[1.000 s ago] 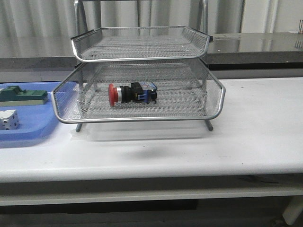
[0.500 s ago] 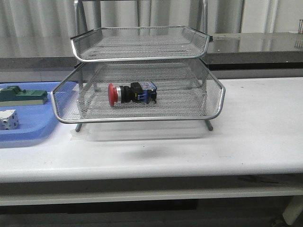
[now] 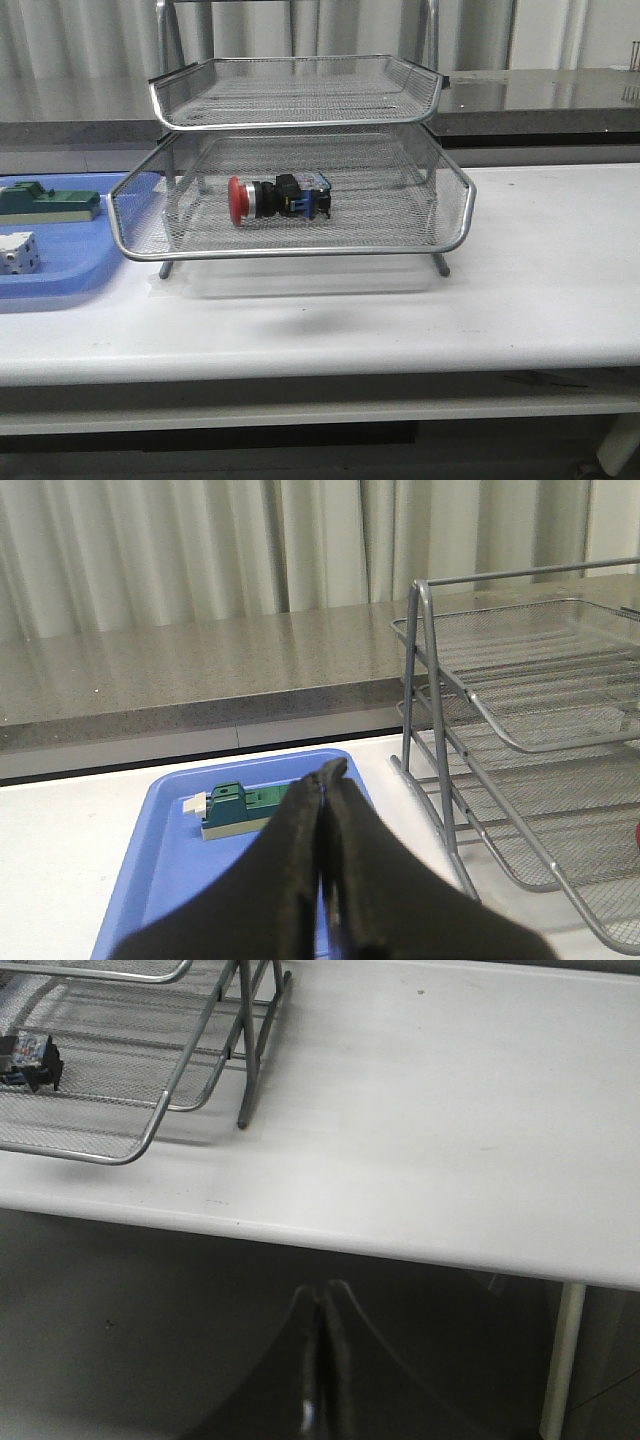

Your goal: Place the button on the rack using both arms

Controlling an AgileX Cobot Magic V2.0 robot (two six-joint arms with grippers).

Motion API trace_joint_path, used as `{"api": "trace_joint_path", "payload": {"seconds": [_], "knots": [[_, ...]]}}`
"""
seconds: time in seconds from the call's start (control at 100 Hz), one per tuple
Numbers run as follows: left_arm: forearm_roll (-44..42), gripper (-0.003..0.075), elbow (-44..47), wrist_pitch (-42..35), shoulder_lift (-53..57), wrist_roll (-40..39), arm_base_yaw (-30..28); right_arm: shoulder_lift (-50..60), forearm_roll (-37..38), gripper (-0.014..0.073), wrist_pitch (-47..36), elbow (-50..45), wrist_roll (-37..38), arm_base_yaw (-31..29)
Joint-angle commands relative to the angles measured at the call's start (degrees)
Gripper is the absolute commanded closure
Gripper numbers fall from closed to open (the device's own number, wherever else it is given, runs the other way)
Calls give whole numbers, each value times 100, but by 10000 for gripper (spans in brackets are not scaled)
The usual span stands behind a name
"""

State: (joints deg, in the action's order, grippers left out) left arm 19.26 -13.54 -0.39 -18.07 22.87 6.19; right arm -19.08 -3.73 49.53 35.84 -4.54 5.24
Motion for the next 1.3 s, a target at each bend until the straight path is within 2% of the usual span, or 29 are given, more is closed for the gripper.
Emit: {"api": "trace_joint_path", "payload": {"seconds": [0.0,0.28,0.49,0.88,1.29], "knots": [[58,741,-163,-447,-34,-64,4,-58,25,664,-377,134,8,-9],[58,741,-163,-447,-34,-64,4,-58,-203,664,-412,134,8,-9],[58,741,-163,-447,-34,-64,4,-233,-680,664,-640,134,8,-9],[58,741,-163,-447,-34,-64,4,-2182,-2548,664,-862,134,-185,-9],[58,741,-163,-447,-34,-64,4,-4164,-4780,663,-1369,134,-1848,108]]}}
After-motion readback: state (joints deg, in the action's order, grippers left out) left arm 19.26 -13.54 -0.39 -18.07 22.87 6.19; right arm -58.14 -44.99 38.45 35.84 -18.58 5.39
